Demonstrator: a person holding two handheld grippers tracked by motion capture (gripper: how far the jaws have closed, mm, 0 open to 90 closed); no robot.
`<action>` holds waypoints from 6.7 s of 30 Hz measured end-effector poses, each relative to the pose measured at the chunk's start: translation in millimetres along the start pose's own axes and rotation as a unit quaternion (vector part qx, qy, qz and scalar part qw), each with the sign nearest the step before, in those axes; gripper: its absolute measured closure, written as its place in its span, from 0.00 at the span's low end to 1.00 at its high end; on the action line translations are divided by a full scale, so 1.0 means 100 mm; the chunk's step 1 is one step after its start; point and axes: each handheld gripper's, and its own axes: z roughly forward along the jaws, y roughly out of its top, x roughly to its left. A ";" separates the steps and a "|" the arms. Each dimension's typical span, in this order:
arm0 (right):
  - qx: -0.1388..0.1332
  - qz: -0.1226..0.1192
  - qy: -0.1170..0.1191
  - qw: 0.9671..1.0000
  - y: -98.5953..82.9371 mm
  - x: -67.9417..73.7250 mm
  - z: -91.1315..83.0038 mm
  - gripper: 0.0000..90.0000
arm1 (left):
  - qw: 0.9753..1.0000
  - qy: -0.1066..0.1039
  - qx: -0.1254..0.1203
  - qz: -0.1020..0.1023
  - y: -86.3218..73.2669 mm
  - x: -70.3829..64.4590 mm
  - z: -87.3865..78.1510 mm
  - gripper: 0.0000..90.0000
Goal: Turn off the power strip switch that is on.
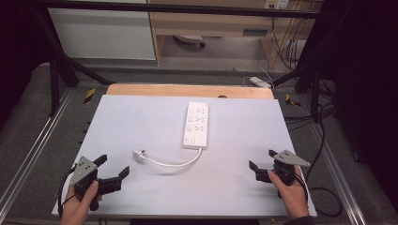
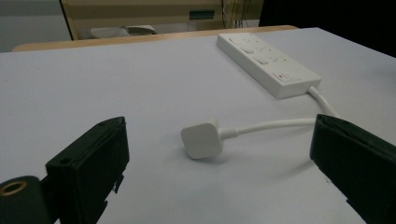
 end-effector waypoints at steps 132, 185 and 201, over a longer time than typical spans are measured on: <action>-0.098 -0.032 0.071 0.992 1.82 0.26 0.54 0.98 | 1.000 -0.008 0.021 0.004 -0.04 0.03 0.02 0.05; -0.073 -0.015 0.054 0.996 1.95 0.53 1.63 1.00 | 1.000 -0.010 0.022 0.004 -0.04 0.05 0.03 0.05; -0.057 -0.020 0.046 0.997 1.93 0.51 1.92 1.00 | 1.000 -0.011 0.023 0.004 -0.05 0.06 0.03 0.05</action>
